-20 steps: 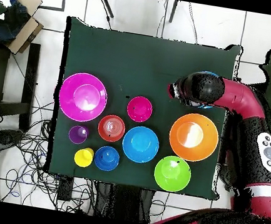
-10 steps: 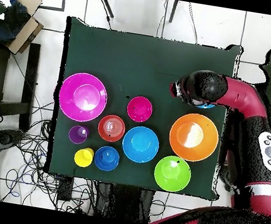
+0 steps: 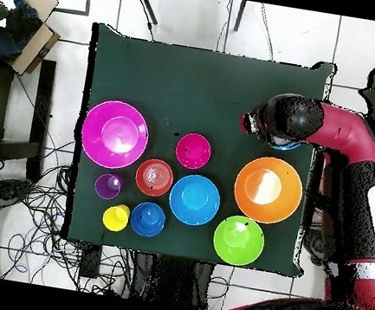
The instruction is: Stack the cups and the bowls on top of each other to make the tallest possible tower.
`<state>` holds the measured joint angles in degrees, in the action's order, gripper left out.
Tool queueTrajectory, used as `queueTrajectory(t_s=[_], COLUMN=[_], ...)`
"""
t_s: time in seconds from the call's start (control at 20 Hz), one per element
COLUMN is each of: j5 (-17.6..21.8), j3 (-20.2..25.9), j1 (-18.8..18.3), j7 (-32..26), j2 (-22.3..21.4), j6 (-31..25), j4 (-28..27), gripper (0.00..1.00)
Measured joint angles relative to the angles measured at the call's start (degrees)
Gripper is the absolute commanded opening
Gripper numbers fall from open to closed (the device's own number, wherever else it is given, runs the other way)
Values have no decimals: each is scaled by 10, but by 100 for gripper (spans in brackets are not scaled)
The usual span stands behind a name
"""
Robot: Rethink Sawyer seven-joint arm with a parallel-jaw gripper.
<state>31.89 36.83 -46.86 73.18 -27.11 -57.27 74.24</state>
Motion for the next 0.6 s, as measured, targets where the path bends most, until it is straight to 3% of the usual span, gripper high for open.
queueTrajectory(t_s=[0.6], j5=[0], j3=[0], j1=[-8], j7=[0], j2=[-46], j6=[0], j4=[10], gripper=[100])
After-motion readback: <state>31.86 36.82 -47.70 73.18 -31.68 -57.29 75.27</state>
